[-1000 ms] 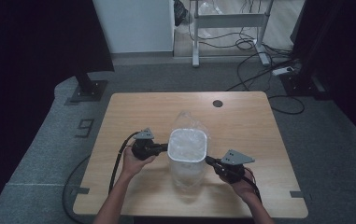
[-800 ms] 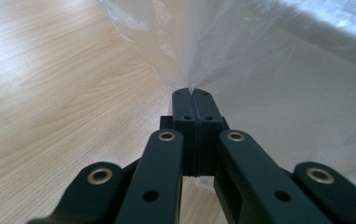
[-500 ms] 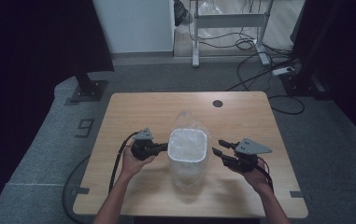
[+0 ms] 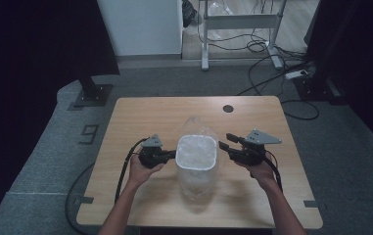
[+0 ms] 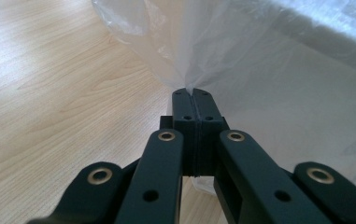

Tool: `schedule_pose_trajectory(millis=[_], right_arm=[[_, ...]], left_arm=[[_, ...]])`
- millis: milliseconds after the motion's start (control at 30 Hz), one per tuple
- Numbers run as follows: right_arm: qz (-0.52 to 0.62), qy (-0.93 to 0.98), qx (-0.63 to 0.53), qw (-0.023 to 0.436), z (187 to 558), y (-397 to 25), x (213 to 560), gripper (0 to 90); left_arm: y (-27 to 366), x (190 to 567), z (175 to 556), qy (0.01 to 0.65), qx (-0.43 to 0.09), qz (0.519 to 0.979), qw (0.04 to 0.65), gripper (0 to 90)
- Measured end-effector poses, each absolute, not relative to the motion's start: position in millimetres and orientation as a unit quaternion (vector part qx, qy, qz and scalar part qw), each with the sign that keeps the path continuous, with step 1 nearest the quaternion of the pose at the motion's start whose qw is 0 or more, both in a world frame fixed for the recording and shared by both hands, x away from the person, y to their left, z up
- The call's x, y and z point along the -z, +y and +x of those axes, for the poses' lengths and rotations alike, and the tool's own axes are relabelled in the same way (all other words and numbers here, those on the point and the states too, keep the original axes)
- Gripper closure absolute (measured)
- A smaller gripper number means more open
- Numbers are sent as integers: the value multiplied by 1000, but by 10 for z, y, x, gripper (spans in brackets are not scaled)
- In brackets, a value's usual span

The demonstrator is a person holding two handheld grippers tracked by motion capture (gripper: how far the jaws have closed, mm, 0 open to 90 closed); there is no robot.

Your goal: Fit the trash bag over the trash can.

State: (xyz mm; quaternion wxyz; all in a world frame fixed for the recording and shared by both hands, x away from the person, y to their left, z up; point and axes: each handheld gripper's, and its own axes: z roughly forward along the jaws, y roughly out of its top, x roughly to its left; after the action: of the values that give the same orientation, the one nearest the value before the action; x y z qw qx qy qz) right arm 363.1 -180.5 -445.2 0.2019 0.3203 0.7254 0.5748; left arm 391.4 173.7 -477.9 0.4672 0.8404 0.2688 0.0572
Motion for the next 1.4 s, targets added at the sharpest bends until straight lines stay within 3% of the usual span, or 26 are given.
schedule_pose_trajectory(millis=[300, 633, 900, 933, 1067, 1133, 1267, 1400], right_arm=[[339, 722, -579, 168, 3801, -1841, 4570, 545], [331, 733, -562, 194, 3810, -1686, 4705, 676], [333, 743, -544, 201, 3788, -1667, 4770, 670], [336, 742, -544, 204, 3780, -1679, 4760, 661], [353, 727, -543, 230, 3712, -1772, 4701, 585], [356, 721, -545, 235, 3662, -1831, 4686, 565], [364, 712, -550, 241, 3545, -1929, 4702, 513], [369, 710, -551, 238, 3420, -1998, 4751, 473]], left_arm=[[1756, 4788, 3914, 269, -57, 839, 469, 896], [1736, 4796, 3908, 266, -56, 840, 470, 893], [1733, 4789, 3892, 265, -60, 842, 467, 871], [1738, 4783, 3884, 263, -66, 843, 465, 840], [1809, 4727, 3836, 265, -94, 838, 467, 544], [1872, 4690, 3820, 263, -97, 835, 473, 444], [2010, 4637, 3789, 265, -105, 830, 480, 321], [2174, 4581, 3754, 264, -101, 815, 507, 288]])
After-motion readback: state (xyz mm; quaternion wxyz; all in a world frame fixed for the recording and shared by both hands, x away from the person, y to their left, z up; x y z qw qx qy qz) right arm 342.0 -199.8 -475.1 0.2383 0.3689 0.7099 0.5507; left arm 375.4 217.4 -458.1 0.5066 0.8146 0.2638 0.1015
